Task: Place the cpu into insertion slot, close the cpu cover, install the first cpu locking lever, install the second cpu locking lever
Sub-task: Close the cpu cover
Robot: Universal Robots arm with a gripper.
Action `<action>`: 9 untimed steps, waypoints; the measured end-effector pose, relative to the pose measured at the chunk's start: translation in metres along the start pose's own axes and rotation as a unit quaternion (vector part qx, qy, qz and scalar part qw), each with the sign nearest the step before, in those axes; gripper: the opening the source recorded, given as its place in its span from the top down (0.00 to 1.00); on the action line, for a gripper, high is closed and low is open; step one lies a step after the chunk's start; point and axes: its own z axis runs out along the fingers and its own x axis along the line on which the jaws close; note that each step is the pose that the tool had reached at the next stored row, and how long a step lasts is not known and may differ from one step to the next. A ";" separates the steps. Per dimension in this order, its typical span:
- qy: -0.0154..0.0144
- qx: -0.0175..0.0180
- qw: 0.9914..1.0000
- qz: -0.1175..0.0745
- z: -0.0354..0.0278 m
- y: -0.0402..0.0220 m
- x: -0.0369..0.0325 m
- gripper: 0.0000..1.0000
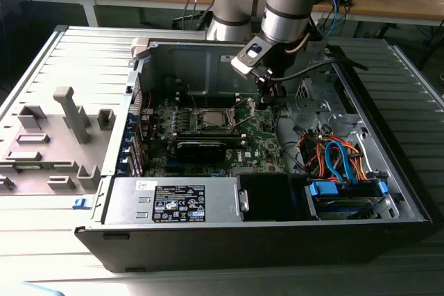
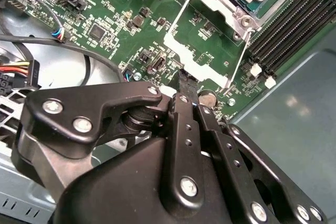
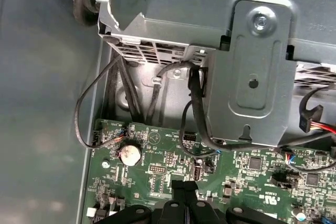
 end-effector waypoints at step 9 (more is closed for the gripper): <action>0.005 -0.002 1.000 0.000 0.0008 -0.0249 0.0036 0.89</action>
